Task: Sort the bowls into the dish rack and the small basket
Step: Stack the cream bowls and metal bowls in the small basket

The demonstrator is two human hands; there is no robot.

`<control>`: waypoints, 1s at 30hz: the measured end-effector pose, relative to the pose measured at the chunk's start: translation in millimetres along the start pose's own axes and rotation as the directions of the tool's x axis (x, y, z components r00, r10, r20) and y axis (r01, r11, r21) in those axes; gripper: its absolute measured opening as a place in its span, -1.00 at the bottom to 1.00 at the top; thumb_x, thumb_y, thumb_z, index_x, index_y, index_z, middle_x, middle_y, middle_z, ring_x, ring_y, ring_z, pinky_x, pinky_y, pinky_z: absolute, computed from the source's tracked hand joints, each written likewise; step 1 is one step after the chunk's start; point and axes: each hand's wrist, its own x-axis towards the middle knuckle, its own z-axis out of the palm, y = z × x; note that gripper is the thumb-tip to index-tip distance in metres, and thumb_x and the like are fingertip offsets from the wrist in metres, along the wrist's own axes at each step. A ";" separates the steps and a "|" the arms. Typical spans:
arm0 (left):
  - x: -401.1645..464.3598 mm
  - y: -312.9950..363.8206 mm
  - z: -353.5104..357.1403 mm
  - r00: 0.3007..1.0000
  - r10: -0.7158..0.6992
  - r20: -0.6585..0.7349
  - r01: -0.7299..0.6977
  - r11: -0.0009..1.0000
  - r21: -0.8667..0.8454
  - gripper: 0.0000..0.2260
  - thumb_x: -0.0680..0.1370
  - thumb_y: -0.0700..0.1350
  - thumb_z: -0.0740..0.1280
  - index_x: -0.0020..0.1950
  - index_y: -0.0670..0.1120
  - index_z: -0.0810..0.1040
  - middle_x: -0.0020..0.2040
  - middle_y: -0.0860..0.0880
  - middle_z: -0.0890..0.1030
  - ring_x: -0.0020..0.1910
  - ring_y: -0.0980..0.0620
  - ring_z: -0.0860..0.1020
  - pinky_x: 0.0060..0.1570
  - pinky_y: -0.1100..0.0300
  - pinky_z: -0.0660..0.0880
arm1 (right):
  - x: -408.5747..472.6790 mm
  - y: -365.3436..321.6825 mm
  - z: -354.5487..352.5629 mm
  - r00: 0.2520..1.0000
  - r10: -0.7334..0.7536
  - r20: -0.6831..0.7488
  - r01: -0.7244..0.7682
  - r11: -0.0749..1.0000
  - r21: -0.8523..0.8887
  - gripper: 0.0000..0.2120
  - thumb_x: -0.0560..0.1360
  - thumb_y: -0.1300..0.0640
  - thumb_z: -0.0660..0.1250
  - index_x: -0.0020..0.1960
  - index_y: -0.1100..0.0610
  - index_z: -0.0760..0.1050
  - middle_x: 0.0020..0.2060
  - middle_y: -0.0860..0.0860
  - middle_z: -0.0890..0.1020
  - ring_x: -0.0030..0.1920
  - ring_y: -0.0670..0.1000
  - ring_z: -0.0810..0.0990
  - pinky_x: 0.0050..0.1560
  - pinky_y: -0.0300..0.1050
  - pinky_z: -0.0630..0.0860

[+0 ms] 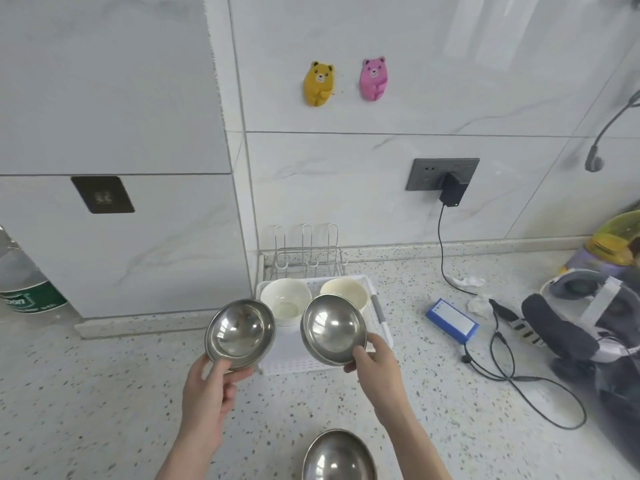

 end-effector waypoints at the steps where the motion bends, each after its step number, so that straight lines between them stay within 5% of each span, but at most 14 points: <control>1: -0.2 -2.1 6.8 1.000 -0.001 0.005 0.001 1.000 0.001 -0.75 0.58 -0.11 0.33 0.26 -0.03 0.47 -0.14 -0.24 0.72 -0.52 0.09 0.29 -0.64 0.34 0.21 | 4.0 2.2 -7.2 1.000 0.004 -0.010 -0.004 1.000 -0.002 -0.71 0.57 0.16 0.19 0.27 -0.03 0.45 -0.35 0.00 0.69 -0.28 -0.05 0.57 -0.32 -0.23 0.44; 11: -4.3 -22.2 52.1 1.000 0.006 0.012 -0.006 0.999 0.043 -0.72 0.59 -0.14 0.31 0.30 -0.02 0.45 -0.15 -0.24 0.72 -0.54 0.13 0.30 -0.64 0.33 0.22 | 41.1 2.3 -67.7 0.995 -0.062 -0.078 0.048 0.984 -0.172 -0.46 0.51 0.13 0.24 0.46 -0.07 0.22 -0.35 0.00 0.69 -0.28 -0.08 0.65 -0.34 -0.17 0.48; 19: -15.3 -34.2 61.9 1.000 -0.004 -0.024 0.006 0.995 0.097 -0.65 0.60 -0.13 0.30 0.39 -0.02 0.38 -0.17 -0.23 0.72 -0.54 0.10 0.26 -0.62 0.31 0.19 | 65.0 -13.7 -86.7 0.993 -0.108 -0.040 0.084 0.918 -0.389 -0.87 0.46 0.14 0.22 -0.01 0.05 0.46 -0.41 0.02 0.68 -0.51 -0.16 0.48 -0.37 -0.14 0.45; 24: -15.8 -36.0 62.5 0.999 -0.010 -0.041 0.013 0.996 0.089 -0.65 0.60 -0.14 0.30 0.38 0.00 0.38 -0.17 -0.24 0.72 -0.57 0.11 0.26 -0.63 0.32 0.21 | 80.8 -28.8 -88.3 0.994 -0.080 0.077 0.109 0.839 -0.533 -0.51 0.44 0.14 0.21 0.37 0.09 0.35 -0.41 0.02 0.68 -0.32 -0.07 0.61 -0.31 -0.13 0.50; 30: -10.8 -33.8 64.9 0.999 -0.001 -0.046 0.005 0.997 0.083 -0.69 0.59 -0.10 0.32 0.33 0.06 0.40 -0.18 -0.22 0.72 -0.56 0.11 0.28 -0.62 0.32 0.21 | 103.3 -35.2 -80.8 0.982 0.023 0.190 0.111 0.736 -0.668 -0.84 0.38 0.18 0.20 -0.15 0.23 0.52 -0.56 0.02 0.63 -0.55 -0.08 0.40 -0.44 -0.23 0.36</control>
